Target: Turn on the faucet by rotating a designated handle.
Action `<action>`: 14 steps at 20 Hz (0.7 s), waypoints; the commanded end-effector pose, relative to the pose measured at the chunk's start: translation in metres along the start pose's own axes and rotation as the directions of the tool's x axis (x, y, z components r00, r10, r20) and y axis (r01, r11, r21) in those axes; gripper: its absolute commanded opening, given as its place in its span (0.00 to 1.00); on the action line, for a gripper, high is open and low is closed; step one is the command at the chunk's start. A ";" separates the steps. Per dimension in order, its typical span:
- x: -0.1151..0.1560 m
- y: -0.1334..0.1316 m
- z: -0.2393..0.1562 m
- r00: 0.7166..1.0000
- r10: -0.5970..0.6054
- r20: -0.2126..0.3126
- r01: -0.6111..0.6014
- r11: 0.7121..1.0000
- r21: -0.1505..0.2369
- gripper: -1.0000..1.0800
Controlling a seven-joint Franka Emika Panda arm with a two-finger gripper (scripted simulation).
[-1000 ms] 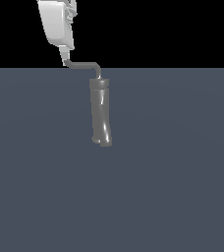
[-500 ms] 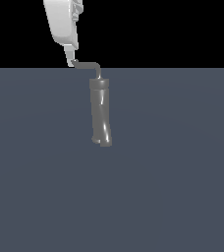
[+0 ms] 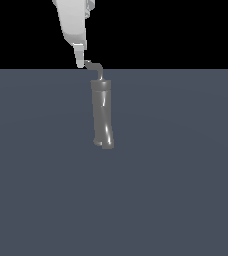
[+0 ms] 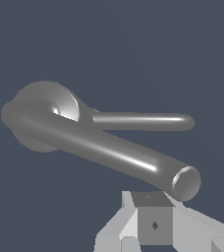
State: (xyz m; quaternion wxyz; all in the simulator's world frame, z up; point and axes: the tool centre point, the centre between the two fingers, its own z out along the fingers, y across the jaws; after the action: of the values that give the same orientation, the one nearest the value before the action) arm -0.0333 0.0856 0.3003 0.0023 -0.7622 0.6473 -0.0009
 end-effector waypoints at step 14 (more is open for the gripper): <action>0.089 0.011 0.000 1.000 0.012 -0.002 -0.012 1.000 -0.005 0.00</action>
State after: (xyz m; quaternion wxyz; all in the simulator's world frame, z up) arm -0.0317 0.0324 0.3003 0.0013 -0.7733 0.6340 0.0017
